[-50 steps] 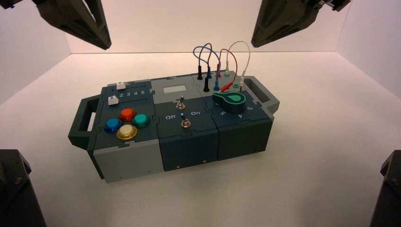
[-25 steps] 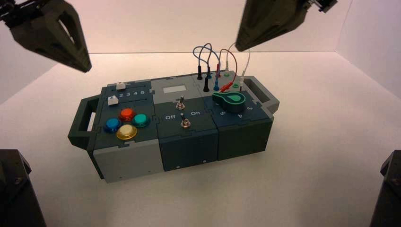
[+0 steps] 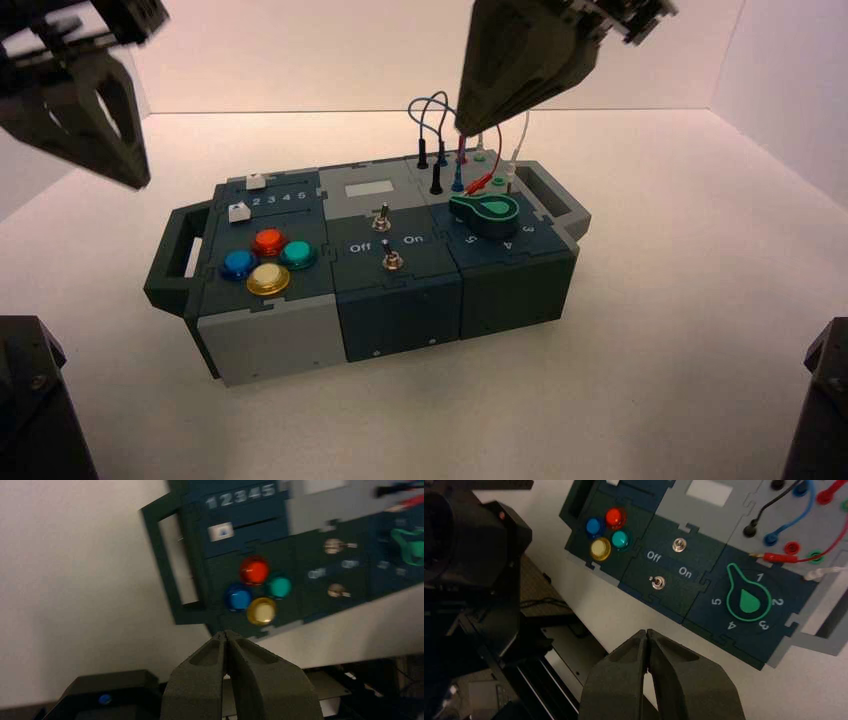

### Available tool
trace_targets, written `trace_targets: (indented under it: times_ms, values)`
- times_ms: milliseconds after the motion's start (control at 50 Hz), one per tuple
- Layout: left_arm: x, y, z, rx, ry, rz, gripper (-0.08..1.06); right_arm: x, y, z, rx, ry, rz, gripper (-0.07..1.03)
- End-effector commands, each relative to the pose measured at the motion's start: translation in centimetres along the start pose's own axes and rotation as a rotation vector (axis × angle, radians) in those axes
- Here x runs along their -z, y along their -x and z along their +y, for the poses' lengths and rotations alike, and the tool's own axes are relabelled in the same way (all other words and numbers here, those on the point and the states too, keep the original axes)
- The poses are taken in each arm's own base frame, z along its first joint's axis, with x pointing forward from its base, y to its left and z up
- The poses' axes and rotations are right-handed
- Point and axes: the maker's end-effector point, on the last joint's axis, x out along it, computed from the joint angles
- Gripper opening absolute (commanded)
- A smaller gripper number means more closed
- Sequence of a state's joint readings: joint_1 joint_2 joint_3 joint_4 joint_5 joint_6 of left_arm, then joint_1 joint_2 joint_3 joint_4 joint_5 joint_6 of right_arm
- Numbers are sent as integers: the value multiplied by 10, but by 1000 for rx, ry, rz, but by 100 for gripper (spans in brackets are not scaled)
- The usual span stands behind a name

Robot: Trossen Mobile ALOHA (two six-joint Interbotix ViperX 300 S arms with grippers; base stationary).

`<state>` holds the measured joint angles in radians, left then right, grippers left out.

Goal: Flip the bottom switch on with the right gripper.

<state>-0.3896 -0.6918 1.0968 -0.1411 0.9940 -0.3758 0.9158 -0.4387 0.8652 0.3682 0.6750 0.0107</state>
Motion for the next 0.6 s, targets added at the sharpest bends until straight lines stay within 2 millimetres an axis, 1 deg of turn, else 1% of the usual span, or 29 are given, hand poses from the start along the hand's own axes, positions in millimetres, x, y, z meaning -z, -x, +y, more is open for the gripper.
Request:
trace_targets:
  times_ms: [20, 180, 400, 500, 520, 600]
  values:
    - [-14, -3, -3, -25, 12, 39, -3, -13, 2, 11, -18, 17, -19, -3]
    - [-25, -20, -6, -69, 11, 128, -3, -18, -2, 15, -20, 30, -12, -3]
    - [-40, -38, -8, -93, 2, 162, -3, -20, -8, 22, -27, 53, 9, -3]
    - [-45, -45, -5, -113, -3, 169, -3, -21, -12, 25, -29, 60, 18, -3]
    - [-48, -48, -3, -126, -2, 174, -3, -21, -13, 25, -28, 60, 24, -3]
    - [-49, -55, 6, -159, -1, 203, -3, -21, -14, 26, -28, 61, 34, -3]
